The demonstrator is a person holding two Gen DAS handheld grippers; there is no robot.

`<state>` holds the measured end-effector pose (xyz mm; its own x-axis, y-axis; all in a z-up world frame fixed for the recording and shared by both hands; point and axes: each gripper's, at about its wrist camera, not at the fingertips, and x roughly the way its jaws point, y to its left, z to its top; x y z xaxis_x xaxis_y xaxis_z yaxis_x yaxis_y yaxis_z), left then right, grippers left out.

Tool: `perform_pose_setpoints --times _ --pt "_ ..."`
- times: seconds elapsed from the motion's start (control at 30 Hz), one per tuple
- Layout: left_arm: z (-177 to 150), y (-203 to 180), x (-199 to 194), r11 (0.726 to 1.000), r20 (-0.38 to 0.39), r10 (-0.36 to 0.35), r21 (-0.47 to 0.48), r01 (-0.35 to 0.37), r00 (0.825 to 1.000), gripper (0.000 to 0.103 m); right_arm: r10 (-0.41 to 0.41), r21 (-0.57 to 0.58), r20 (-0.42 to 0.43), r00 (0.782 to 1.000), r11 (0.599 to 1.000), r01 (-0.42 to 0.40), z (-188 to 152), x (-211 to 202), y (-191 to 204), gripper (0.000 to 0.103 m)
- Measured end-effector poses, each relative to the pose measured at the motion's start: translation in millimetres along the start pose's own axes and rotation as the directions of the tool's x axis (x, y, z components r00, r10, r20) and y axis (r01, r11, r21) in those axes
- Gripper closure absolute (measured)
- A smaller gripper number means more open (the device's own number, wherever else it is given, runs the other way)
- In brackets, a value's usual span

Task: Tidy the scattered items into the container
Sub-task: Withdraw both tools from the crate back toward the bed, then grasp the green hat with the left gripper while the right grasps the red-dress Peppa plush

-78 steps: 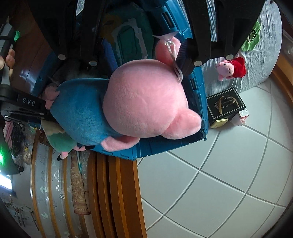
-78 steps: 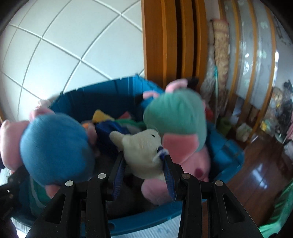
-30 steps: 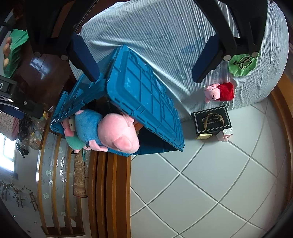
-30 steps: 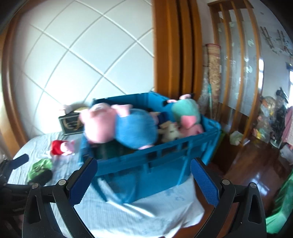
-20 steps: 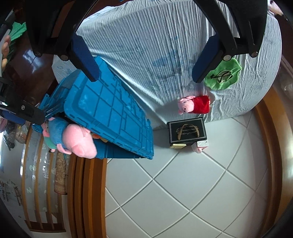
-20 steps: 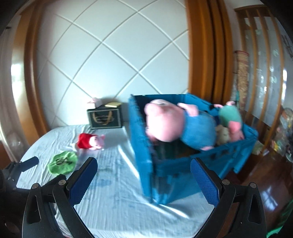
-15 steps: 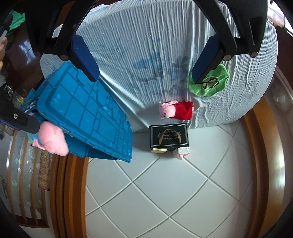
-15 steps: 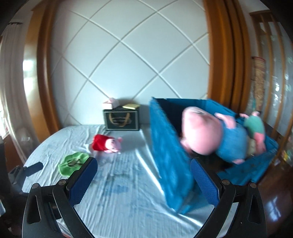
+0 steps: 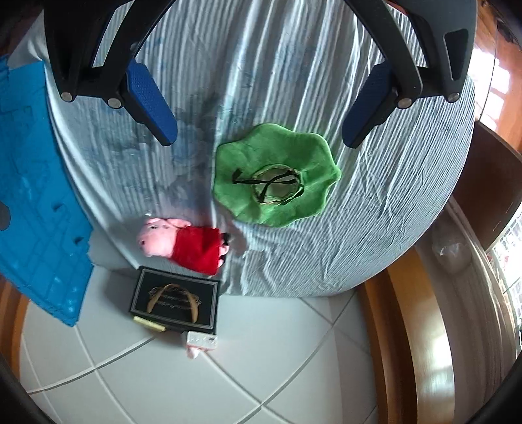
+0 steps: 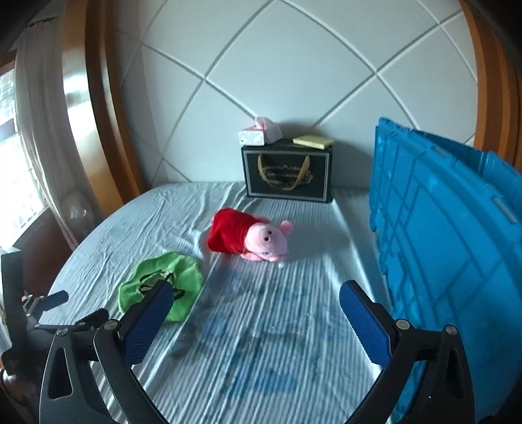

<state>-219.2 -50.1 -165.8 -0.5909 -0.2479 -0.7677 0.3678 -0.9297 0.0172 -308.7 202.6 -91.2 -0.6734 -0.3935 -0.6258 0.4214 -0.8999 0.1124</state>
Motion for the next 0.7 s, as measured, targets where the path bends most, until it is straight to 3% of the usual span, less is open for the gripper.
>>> perform_pose_setpoints --times 0.2,0.33,0.53,0.6,0.7 --pt "9.4 36.0 86.5 0.994 -0.116 0.029 -0.106 -0.041 0.993 0.0 -0.008 -0.021 -0.138 0.99 1.0 0.005 7.9 105.3 -5.5 0.0" --pt "14.8 43.4 127.1 0.992 -0.143 0.039 -0.109 -0.055 0.989 0.0 -0.012 -0.027 -0.181 0.983 1.0 0.008 7.9 157.3 -3.4 0.0" --pt "19.0 50.0 185.4 0.99 -0.206 0.11 -0.065 -0.125 0.972 0.0 -0.038 -0.008 -0.199 0.979 0.999 0.038 14.0 204.4 -8.3 0.0" --pt "13.6 53.2 204.1 0.992 -0.263 0.084 -0.074 -0.107 0.961 0.0 -0.042 0.0 -0.196 0.98 0.999 0.043 19.2 215.9 -10.9 0.0" --pt "12.0 50.2 205.3 0.993 -0.233 0.074 -0.077 -0.094 0.97 0.004 -0.053 -0.008 -0.193 0.98 0.999 0.053 25.5 233.5 -13.4 0.0"
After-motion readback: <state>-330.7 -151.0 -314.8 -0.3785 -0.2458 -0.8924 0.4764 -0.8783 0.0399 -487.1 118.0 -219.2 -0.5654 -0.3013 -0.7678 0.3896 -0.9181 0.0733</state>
